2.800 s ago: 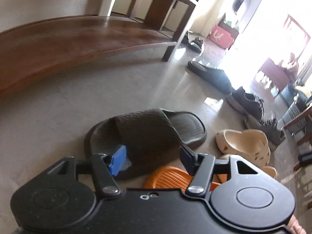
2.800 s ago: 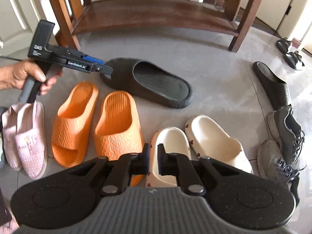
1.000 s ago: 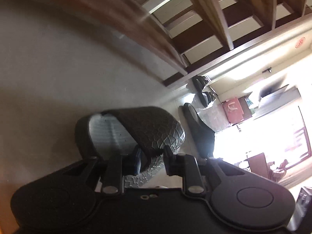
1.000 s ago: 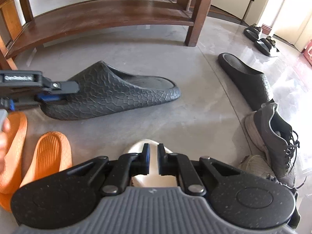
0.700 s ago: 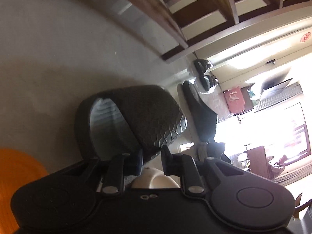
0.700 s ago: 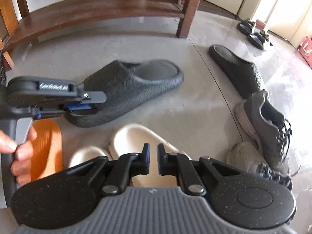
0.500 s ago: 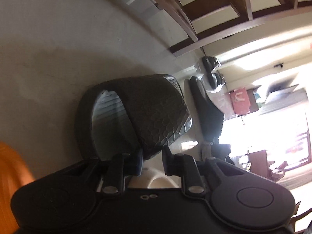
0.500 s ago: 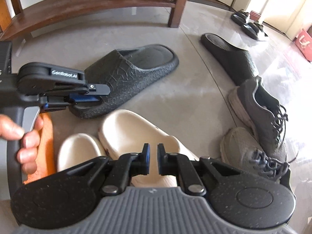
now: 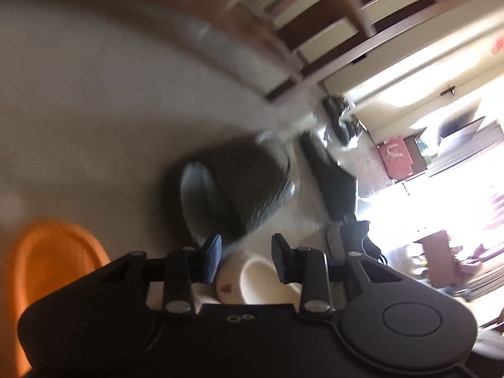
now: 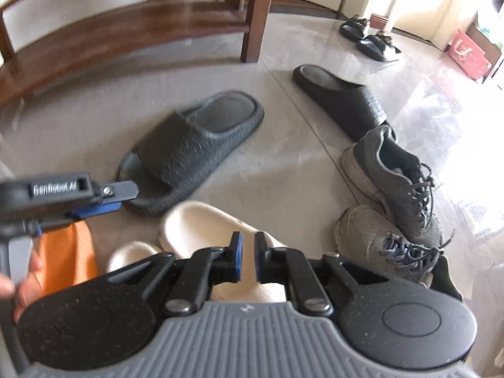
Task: Organize scattered shoes
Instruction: 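Carry the black slide with the left tool, lower it and open, then move the left tool to another black slide and grasp its strap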
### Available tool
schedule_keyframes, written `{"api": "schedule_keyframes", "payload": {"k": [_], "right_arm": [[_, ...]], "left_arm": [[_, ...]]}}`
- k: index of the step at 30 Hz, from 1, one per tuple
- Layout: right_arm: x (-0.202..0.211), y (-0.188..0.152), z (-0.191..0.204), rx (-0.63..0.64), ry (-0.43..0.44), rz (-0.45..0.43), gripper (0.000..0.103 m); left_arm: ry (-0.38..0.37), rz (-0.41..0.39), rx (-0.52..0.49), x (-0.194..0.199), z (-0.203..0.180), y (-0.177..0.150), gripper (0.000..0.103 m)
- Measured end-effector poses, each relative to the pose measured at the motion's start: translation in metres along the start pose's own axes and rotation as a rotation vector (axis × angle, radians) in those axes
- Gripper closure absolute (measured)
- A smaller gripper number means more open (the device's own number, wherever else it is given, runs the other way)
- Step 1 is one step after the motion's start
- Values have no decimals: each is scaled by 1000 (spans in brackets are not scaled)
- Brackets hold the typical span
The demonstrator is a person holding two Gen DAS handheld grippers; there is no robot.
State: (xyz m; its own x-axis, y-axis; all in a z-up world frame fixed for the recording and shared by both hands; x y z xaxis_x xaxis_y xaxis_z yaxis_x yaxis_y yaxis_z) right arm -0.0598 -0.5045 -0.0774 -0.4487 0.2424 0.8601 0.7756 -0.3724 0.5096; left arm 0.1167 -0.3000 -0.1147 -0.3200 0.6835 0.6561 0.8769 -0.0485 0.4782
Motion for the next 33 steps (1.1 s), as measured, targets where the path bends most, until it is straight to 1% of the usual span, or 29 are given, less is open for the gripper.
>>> {"api": "schedule_keyframes", "payload": {"k": [1,2,3,4,5,7,8,9,10,12,14,15,17,19,20,21,22,23,24,26,27,29,30,33], "right_arm": [[6,3,1,-9,-5,-5,92],[16,9,3,-20,-18,-15,92],[29,17,5,-25,-37,-30,92],[42,25,7,-28,-57,-45,92],[53,33,8,-32,-75,-58,92],[70,43,10,-48,-90,-73,92],[87,52,11,-61,-106,-83,92],[103,60,14,-70,-124,-94,92],[118,65,17,-63,-146,-103,92],[151,74,24,-44,-196,-119,92],[181,77,29,-33,-239,-126,92],[204,77,32,-36,-268,-130,92],[239,79,36,-42,-290,-141,92],[254,83,38,-15,-286,-167,91],[261,88,39,24,-286,-199,90],[261,91,38,50,-283,-229,83],[257,93,36,58,-271,-252,71],[251,95,32,60,-252,-278,58],[237,97,25,50,-212,-304,57],[205,97,12,47,-135,-314,58],[179,97,2,56,-94,-310,58],[139,97,-15,69,-52,-300,59],[111,98,-28,65,-18,-283,59],[48,98,-60,31,95,-251,59]], "left_arm": [[10,-35,-33,9,-7,3,67],[21,-80,-88,20,-16,7,65],[29,-118,-145,29,-26,11,59],[42,-165,-233,42,-38,16,54],[47,-193,-300,52,-48,20,51],[37,-198,-364,59,-57,26,51],[25,-180,-390,62,-62,32,51],[8,-150,-396,64,-65,39,51],[-4,-138,-393,66,-66,44,51],[-23,-155,-379,73,-67,55,51],[-40,-171,-311,82,-66,73,51],[-53,-176,-284,85,-65,80,51],[-124,-220,-275,96,-67,92,50],[-140,-238,-303,99,-68,92,40],[-151,-239,-317,98,-68,92,37],[-158,-236,-327,96,-67,91,37],[-165,-221,-350,92,-67,88,37],[-168,-198,-395,86,-67,84,37],[-167,-180,-429,80,-67,80,37],[-161,-135,-508,63,-66,68,37],[-148,-111,-541,54,-63,61,37],[-134,-88,-555,48,-56,52,37],[-134,-76,-559,43,-53,48,37],[-101,-90,-555,25,-53,37,38]]}}
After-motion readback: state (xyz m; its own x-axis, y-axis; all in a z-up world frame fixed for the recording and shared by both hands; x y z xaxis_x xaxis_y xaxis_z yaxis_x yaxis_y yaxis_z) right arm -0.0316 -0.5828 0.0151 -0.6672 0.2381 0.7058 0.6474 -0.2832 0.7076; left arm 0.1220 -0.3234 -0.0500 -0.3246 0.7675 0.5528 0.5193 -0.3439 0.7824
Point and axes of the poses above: each gripper's, at about its wrist camera, not at the fingertips, and x roughly against the way its jaws point, z to its left, y to its top, the point moved 2 cm from there along -x, roughly the way its jaws point, and after that the axes turned 5 degrees about y, right-handed, at the moved point
